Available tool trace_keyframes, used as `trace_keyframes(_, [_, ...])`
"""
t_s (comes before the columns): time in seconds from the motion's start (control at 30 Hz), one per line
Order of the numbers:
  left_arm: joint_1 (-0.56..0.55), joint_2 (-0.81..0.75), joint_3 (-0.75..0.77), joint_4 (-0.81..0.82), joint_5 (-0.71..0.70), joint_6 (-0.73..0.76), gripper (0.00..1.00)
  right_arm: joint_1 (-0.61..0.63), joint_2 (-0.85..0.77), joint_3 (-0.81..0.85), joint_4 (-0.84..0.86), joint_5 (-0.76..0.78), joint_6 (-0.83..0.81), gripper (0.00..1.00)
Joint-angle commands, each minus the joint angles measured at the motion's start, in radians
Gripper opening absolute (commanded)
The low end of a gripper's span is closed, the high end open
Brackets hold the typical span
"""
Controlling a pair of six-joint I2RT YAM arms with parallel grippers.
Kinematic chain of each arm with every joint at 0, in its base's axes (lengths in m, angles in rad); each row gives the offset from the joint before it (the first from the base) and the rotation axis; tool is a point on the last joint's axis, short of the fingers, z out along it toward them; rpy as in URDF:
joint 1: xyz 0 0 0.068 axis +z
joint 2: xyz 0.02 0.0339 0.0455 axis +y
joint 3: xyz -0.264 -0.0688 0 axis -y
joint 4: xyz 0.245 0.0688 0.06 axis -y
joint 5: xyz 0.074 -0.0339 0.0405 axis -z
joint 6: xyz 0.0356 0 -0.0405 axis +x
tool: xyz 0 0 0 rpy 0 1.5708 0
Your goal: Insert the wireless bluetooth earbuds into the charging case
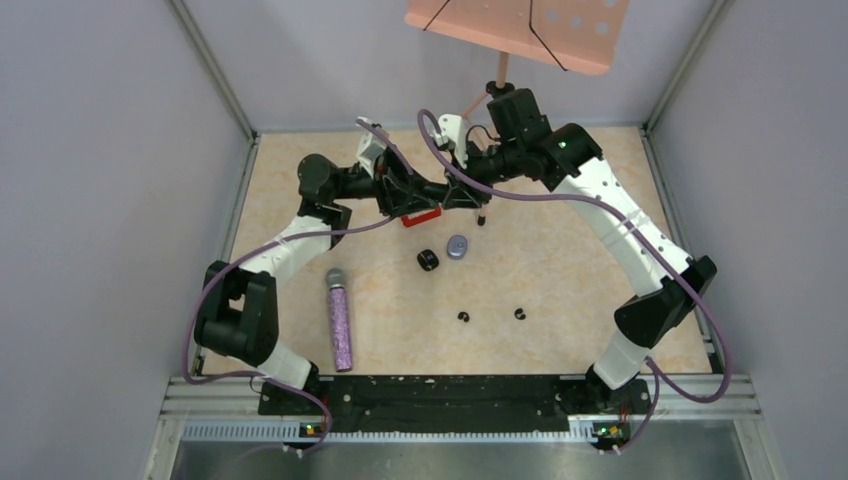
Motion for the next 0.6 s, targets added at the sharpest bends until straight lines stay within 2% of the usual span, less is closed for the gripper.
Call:
trace_keyframes(0.0, [-0.003,-0.023,-0.012,-0.006,-0.009,-0.003,0.45,-0.006,-0.003,0.07,0.043,-0.018,-0.015,0.11])
trace_keyframes(0.23, [-0.003,-0.019,-0.006,0.002,-0.011,-0.002,0.34,-0.005,-0.001,0.064,0.042,-0.013,-0.019,0.11])
trace_keyframes(0.33, [-0.003,-0.016,0.001,0.004,-0.016,-0.004,0.4,-0.005,0.002,0.063,0.041,-0.007,-0.019,0.11])
trace_keyframes(0.57, [-0.002,-0.017,0.006,0.008,-0.017,-0.02,0.42,-0.006,0.008,0.063,0.039,0.004,-0.015,0.12])
